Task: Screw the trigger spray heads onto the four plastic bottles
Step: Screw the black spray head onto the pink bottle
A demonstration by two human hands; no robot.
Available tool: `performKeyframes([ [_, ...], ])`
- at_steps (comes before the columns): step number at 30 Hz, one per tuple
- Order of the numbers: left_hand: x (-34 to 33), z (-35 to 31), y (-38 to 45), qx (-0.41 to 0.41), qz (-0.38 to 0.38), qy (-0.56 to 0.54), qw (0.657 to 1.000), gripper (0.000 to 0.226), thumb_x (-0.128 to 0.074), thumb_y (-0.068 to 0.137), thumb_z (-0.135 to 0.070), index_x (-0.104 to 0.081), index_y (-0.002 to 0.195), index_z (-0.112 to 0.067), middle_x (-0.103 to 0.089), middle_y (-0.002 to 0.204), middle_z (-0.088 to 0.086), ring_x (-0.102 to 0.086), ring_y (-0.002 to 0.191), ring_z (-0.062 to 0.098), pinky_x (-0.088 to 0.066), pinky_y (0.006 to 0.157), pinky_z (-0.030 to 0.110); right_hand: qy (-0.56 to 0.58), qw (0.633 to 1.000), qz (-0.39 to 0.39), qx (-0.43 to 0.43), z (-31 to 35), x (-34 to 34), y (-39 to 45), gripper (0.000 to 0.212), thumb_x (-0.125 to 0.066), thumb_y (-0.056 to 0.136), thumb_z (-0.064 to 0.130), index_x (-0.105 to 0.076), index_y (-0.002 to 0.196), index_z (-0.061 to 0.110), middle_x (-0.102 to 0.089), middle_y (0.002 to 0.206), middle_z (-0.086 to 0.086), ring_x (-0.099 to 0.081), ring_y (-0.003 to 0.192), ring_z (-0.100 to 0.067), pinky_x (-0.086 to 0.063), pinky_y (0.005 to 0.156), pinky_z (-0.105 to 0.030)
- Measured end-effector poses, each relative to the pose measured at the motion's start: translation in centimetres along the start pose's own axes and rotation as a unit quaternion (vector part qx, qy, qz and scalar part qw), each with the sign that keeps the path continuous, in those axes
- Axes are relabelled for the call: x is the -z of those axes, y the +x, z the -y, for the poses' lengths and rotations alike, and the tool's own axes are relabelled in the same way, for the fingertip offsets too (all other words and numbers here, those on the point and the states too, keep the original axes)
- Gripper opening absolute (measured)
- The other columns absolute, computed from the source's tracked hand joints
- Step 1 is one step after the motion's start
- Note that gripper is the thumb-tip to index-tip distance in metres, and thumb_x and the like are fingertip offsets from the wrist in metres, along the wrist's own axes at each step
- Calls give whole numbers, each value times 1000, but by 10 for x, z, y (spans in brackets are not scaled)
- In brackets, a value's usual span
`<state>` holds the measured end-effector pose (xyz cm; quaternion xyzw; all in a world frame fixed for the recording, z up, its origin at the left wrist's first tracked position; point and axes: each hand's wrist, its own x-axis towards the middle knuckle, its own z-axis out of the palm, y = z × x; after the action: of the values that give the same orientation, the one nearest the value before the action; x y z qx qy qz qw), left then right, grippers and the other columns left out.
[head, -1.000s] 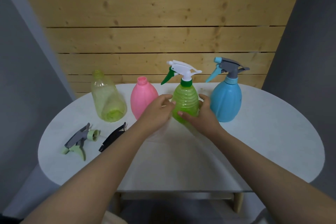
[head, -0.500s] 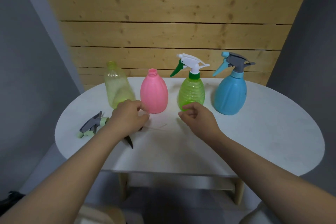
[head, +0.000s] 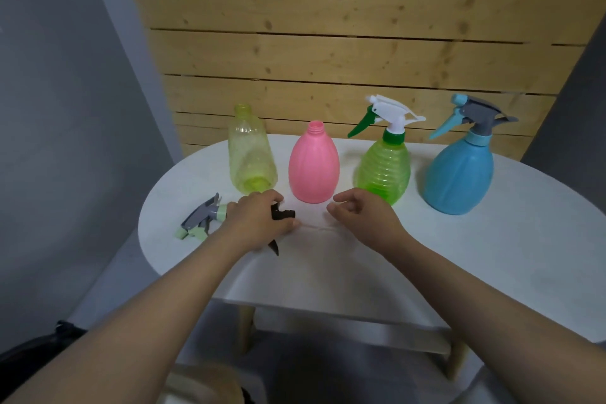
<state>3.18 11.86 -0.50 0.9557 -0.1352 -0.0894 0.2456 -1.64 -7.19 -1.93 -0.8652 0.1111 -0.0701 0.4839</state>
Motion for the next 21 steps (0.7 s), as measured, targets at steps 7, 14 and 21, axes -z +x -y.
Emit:
performKeyframes([
  [7, 20, -2, 2, -68, -82, -61, 992, 51, -76, 67, -34, -61, 112, -15, -56, 94, -1, -55, 85, 14, -41, 70, 26, 14, 999, -45, 1, 12, -10, 19, 56, -67, 82, 32, -47, 129, 10, -61, 120, -8, -59, 101, -19, -40, 76, -24],
  [14, 36, 19, 3, -80, -98, -56, 990, 68, -80, 64, -34, -55, 126, -23, -49, 105, -3, -52, 94, 13, -39, 78, 24, 30, 999, -17, 5, 20, -17, 45, 92, -74, 74, 38, -22, 145, 12, -44, 143, -10, -49, 124, -29, -45, 92, -38],
  [21, 38, 32, 1, -69, -71, -99, 990, 38, -80, 61, -36, -58, 92, -30, -57, 89, -9, -48, 79, 7, -31, 61, 3, 83, 996, -23, 9, 29, -34, 65, 97, -82, 64, 34, -22, 139, 20, -41, 118, 2, -46, 99, -21, -40, 73, -32],
])
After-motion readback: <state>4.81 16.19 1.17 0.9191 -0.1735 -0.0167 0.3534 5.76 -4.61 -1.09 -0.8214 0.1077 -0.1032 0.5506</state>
